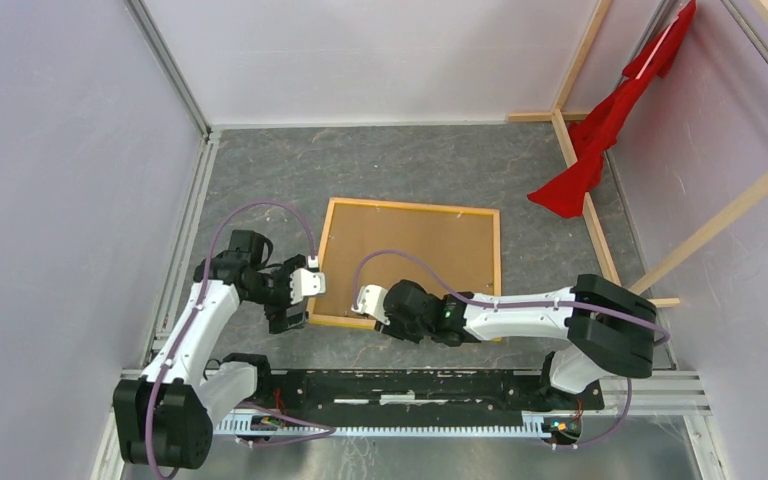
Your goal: Put the photo into the frame
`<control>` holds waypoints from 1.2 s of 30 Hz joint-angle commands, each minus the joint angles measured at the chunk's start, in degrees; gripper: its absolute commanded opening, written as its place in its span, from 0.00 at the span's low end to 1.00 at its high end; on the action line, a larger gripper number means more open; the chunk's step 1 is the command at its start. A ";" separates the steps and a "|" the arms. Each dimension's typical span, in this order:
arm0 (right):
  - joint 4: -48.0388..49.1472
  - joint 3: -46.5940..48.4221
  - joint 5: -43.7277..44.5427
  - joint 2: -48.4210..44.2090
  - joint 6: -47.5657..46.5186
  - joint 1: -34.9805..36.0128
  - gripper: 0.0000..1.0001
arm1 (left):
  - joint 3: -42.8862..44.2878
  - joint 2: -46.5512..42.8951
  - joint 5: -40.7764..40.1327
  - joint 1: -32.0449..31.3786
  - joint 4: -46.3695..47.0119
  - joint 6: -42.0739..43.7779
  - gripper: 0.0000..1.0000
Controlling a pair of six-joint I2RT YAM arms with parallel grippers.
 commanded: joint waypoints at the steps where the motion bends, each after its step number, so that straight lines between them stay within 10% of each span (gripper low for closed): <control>1: 1.49 1.69 -1.21 1.30 -1.41 0.26 0.43 | -0.52 -1.87 -0.22 -0.35 2.62 5.22 1.00; 13: -1.25 9.59 3.01 1.08 -1.19 0.12 0.01 | -1.21 -4.60 1.10 -1.61 3.56 10.13 1.00; 36: -14.72 34.06 -13.39 4.52 6.86 -6.85 0.00 | -12.18 -28.28 1.61 -2.72 31.29 22.08 0.87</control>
